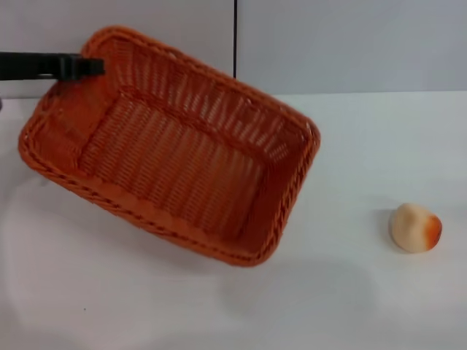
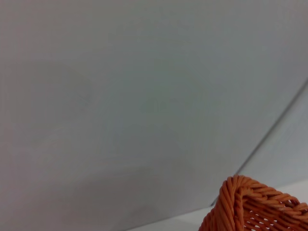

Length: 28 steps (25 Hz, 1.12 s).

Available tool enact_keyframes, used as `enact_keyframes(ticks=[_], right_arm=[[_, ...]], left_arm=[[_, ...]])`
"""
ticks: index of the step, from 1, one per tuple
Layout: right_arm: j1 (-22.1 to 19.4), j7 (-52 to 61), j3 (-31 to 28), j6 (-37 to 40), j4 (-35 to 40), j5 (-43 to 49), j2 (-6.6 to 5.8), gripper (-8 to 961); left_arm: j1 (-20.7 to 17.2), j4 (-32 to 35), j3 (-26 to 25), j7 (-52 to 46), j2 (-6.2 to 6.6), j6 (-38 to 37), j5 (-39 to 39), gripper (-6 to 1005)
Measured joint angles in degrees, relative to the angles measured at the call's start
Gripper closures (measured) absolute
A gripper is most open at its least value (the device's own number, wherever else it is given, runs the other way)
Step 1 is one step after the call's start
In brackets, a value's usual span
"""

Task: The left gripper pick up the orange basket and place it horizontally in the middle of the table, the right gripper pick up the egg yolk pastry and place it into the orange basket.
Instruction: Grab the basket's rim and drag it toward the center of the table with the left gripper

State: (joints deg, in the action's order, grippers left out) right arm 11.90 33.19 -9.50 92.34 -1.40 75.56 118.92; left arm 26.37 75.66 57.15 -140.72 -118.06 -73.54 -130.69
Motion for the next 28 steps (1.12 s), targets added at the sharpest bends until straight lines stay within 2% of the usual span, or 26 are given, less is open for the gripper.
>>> enact_keyframes(ticks=[1,2,3,4,7,8,10,11,14,16,20,22,28], right_arm=[[0.26,0.01,0.04,-0.24,0.00,0.03,-0.01,352],[0.26,0.01,0.04,-0.24,0.00,0.03,-0.01,353],[0.41,0.02,0.06,-0.39,0.00,0.05,-0.01,353],[0.57,0.02,0.08,-0.59,0.00,0.05,-0.01,353],[1.23,0.03,0.12,-1.85,0.03,0.08,-0.01,354],[1.47,0.04,0.15,-2.15,0.10,0.11,-0.02,355],[1.95,0.03,0.17,-2.40,0.24,0.17,-0.02,355],[2.55,0.04,0.19,-2.62,0.36,0.25,-0.06,355],[3.08,0.04,0.19,-2.97,0.43,0.29,-0.13,356],[4.00,0.04,0.26,-3.55,0.79,0.31,-0.19,357],[4.80,0.04,0.40,-3.94,1.04,0.44,-0.19,358],[5.26,0.03,0.52,-4.49,1.11,0.52,-0.21,359],[6.18,0.03,1.34,-5.83,1.91,0.55,-0.28,361]], left_arm=[[0.00,0.00,0.00,0.00,0.00,0.00,0.00,824],[-2.65,1.73,-1.86,-2.49,0.05,-0.60,3.62,824],[-2.65,1.73,-1.86,-2.49,0.05,-0.60,3.62,824],[-5.16,2.27,-3.87,-3.12,0.06,-1.41,7.09,824],[-5.16,2.27,-3.87,-3.12,0.06,-1.41,7.09,823],[-8.04,2.40,-4.95,-3.27,0.00,-1.52,10.07,823],[-8.04,2.40,-4.95,-3.27,0.00,-1.52,10.07,823],[-13.63,2.05,-4.78,-2.75,-0.14,0.40,15.92,823],[-15.46,1.97,-4.55,-2.54,-0.30,1.28,17.27,823],[-18.80,0.58,-4.40,-1.19,-0.46,2.88,20.84,823],[-19.83,-0.93,-4.38,0.10,-0.46,3.30,23.14,823],[-20.78,-4.85,-4.12,2.92,-0.47,3.36,26.94,824],[-21.44,-7.99,-1.67,4.81,-0.54,3.95,29.14,824]])
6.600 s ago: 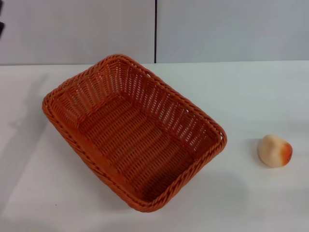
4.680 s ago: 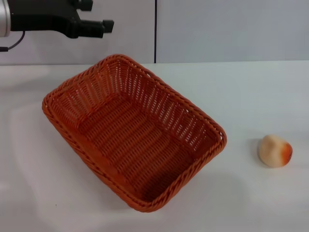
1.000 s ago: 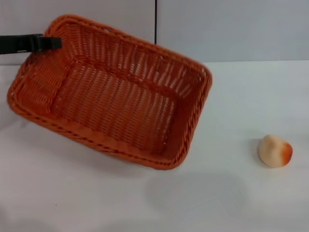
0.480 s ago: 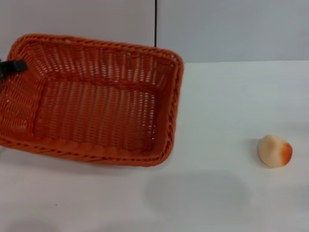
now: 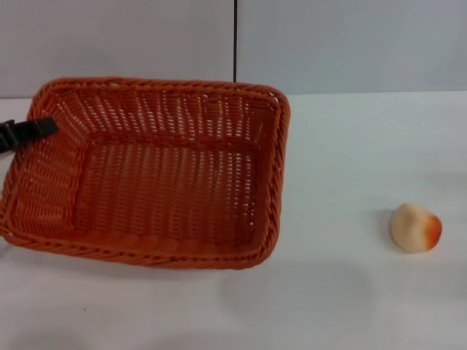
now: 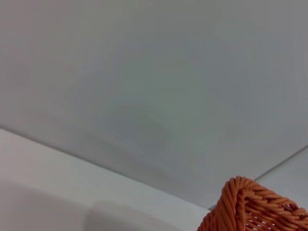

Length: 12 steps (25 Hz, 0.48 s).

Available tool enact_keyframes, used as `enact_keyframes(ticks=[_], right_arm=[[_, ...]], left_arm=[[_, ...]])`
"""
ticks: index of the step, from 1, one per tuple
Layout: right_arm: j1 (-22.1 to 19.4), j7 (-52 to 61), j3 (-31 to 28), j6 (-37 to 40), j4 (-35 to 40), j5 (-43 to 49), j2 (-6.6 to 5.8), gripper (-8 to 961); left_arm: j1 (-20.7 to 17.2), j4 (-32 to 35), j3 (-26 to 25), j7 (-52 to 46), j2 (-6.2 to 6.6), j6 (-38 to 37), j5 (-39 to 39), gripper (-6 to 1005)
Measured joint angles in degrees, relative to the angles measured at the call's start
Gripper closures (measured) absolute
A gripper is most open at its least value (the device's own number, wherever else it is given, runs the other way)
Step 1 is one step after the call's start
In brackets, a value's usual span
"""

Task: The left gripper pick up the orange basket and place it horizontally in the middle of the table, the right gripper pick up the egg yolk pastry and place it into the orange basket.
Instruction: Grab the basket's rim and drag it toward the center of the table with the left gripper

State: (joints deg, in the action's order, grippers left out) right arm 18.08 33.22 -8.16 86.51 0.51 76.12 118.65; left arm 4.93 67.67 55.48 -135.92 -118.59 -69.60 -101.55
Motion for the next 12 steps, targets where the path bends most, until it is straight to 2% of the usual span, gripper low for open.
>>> enact_keyframes(ticks=[12], right_arm=[[-0.22,0.00,-0.02,-0.17,0.02,0.00,0.09,364]], left_arm=[[-0.60,-2.70,0.41,3.51,0.03,0.02,2.48,824]])
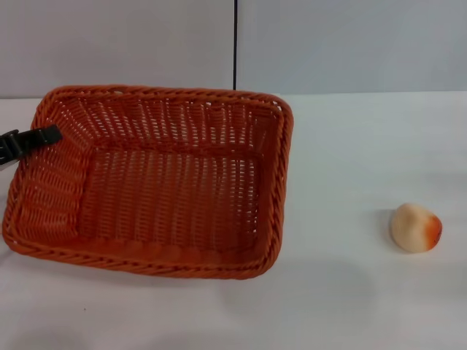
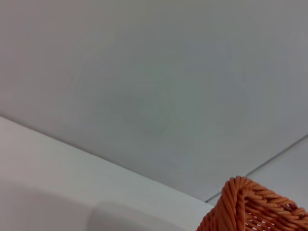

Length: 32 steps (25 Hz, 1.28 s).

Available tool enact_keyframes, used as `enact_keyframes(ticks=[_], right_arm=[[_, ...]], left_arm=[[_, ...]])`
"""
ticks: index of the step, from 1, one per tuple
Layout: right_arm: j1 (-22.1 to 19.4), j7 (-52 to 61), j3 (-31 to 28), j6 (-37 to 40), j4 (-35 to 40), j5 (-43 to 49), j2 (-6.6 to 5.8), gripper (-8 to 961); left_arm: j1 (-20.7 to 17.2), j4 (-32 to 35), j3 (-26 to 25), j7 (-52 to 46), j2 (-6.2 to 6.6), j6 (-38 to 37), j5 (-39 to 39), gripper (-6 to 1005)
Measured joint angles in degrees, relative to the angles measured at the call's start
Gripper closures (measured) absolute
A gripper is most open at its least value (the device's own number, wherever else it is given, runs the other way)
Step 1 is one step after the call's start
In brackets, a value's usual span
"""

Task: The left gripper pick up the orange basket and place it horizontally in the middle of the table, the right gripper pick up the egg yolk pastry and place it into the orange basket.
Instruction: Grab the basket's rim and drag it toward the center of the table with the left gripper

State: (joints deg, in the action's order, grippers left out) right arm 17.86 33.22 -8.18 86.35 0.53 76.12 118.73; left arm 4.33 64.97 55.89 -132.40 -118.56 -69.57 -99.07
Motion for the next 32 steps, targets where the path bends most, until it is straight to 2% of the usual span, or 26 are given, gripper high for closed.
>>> enact_keyframes(ticks=[8,14,18,25,29,32], right_arm=[[-0.07,0.00,0.11,0.36,0.00,0.00,0.01,367],[0.24,0.00,0.60,0.44,0.00,0.00,-0.01,369],[0.74,0.00,0.74,0.27,0.00,-0.01,-0.06,370],[1.02,0.00,1.35,0.12,0.23,-0.01,-0.09,372],[1.04,0.55,1.64,0.09,0.72,-0.01,-0.13,373],[1.04,3.16,3.51,0.06,2.36,-0.01,-0.16,374]], left_arm=[[-1.86,0.81,0.65,0.13,0.28,-1.58,0.12,815],[-4.31,1.95,0.18,0.57,0.45,-3.41,0.14,636],[-5.03,2.31,-0.31,0.43,0.54,-5.28,0.04,568],[-4.88,3.85,-2.79,0.70,0.51,-10.13,0.10,450],[-3.54,4.12,-5.07,2.68,0.50,-10.92,0.57,450],[-1.07,1.49,-9.29,6.00,0.57,-11.04,0.71,450]])
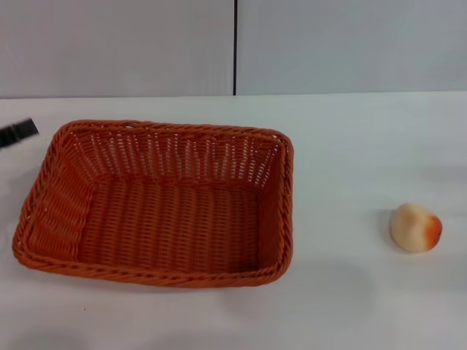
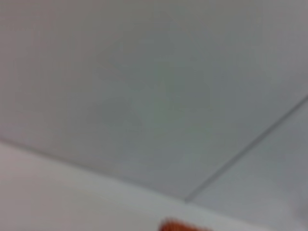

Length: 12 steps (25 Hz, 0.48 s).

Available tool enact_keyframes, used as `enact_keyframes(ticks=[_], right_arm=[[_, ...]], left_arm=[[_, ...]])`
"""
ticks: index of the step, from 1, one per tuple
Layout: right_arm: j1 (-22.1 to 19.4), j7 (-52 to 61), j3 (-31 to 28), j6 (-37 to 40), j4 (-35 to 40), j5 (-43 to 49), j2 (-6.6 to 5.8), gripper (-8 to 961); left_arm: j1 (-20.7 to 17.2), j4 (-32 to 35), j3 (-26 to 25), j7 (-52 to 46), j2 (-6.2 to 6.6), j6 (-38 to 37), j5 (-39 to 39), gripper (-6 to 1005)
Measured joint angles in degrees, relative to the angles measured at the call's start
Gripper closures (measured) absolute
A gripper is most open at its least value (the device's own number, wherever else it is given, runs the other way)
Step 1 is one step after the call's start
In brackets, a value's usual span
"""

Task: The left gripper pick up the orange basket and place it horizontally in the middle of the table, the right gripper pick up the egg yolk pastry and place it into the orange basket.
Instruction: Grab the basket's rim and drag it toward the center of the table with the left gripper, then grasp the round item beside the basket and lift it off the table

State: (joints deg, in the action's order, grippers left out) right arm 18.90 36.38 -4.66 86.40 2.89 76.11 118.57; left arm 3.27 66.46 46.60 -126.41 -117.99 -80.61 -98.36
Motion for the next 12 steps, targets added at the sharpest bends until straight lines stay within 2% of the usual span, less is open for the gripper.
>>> enact_keyframes(ticks=[4,8,10,12], right_arm=[[-0.07,4.53,4.29,-0.07,3.41,0.00,-0.02,375],[-0.57,14.01,14.36,-0.10,10.82,0.03,-0.53,377],[-1.01,22.61,20.01,0.16,15.35,0.78,-1.62,377],[-1.21,31.41,24.39,1.29,19.56,3.37,-3.23,378]], left_arm=[[4.17,-4.71,-7.03,7.03,0.01,-0.45,0.33,450],[5.67,-8.02,-8.58,13.63,-0.12,-0.79,4.65,450],[6.50,-11.25,-8.64,18.59,-0.02,-1.75,9.05,450],[7.49,-14.03,-8.75,23.45,0.06,-3.38,12.77,450]])
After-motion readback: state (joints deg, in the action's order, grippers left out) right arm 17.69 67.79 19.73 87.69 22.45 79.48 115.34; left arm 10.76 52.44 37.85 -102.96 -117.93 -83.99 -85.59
